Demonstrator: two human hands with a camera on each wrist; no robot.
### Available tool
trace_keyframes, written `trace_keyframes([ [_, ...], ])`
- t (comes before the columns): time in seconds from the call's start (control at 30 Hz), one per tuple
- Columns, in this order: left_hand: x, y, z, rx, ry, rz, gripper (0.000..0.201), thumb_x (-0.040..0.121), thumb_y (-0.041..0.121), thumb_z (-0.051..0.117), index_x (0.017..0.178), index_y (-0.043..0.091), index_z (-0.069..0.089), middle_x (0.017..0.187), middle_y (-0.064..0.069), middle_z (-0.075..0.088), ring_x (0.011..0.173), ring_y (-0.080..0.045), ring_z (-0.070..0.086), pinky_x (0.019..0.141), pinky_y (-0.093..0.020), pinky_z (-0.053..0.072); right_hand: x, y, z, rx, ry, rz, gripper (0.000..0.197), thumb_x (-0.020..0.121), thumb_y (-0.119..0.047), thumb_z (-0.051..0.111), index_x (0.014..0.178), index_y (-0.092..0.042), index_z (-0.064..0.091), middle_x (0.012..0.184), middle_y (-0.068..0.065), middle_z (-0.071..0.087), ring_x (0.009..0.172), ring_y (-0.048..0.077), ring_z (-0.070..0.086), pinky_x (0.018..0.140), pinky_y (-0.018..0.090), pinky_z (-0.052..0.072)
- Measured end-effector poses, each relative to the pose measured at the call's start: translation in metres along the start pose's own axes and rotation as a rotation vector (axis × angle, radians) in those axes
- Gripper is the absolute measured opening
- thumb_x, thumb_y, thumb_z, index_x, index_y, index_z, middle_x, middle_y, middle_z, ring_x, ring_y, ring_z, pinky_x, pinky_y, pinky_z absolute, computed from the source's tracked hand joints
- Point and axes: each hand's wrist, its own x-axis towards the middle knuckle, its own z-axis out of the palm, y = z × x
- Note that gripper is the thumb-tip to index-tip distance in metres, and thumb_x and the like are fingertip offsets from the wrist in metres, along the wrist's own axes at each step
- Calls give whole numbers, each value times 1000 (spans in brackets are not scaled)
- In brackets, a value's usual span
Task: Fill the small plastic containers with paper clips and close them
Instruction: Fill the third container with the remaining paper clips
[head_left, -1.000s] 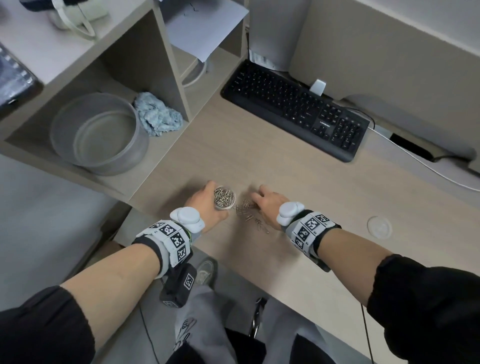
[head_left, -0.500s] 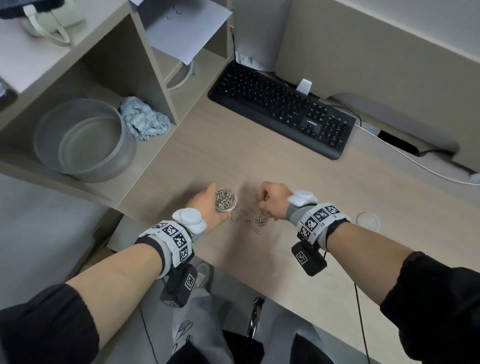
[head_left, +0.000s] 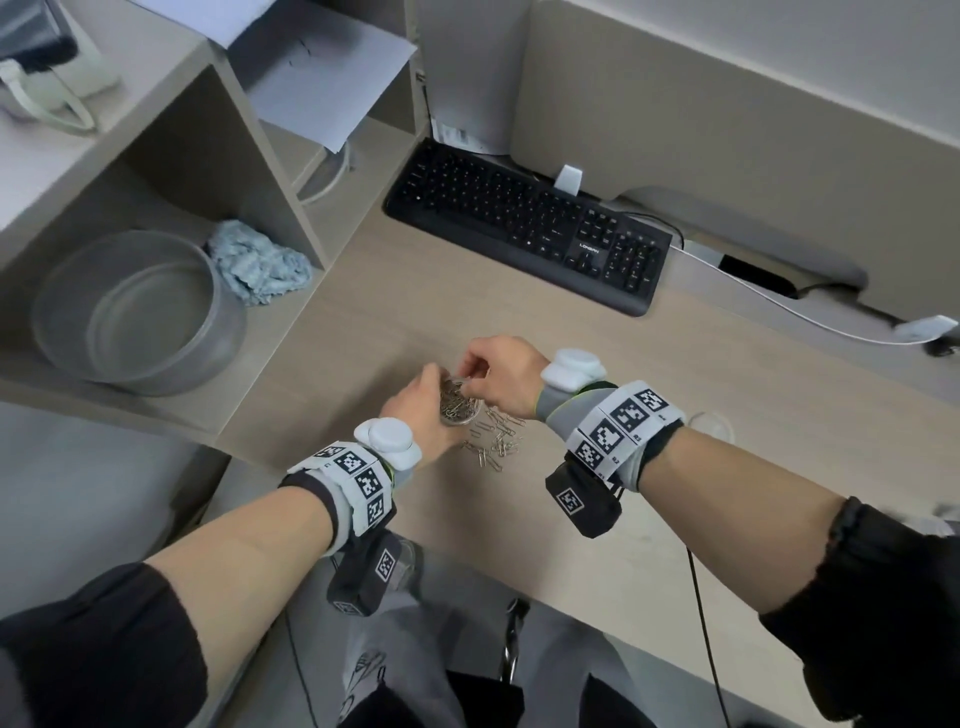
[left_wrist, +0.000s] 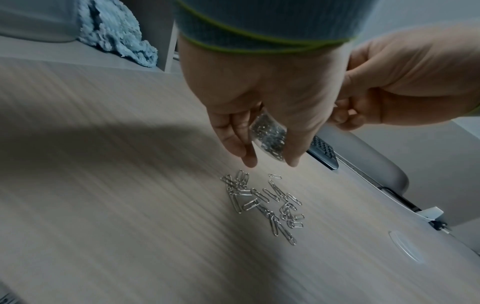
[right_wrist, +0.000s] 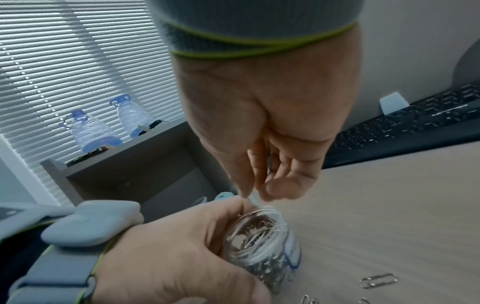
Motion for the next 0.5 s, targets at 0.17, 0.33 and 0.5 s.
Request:
trace_keyframes([
  [0.17, 1, -15, -2, 10, -5, -4, 68, 73, 36, 79, 128, 20, 42, 118, -2, 62, 104, -30, 60, 82, -34, 46, 1, 29, 1, 8, 62, 120, 8, 87, -7, 65, 94, -10, 67, 81, -1, 61, 61, 12, 52, 62, 24, 43],
  [0.33, -2, -32, -4, -26, -14, -25, 64, 71, 38, 80, 122, 21, 44, 111, -1, 64, 97, -30, 62, 84, -40, 51, 0, 70, 13, -309, -42, 300, 25, 87, -8, 56, 111, -13, 60, 110, 9, 61, 93, 28, 60, 74, 31, 48],
  [0.5, -8, -55, -6, -41, -19, -46, 60, 72, 32, 79, 120, 22, 45, 108, 0, 65, 94, -29, 63, 82, -37, 52, -6, 79, 28, -457, -136, 345, 50, 79, -24, 69, 122, -15, 44, 116, 7, 47, 90, 30, 60, 81, 42, 54],
])
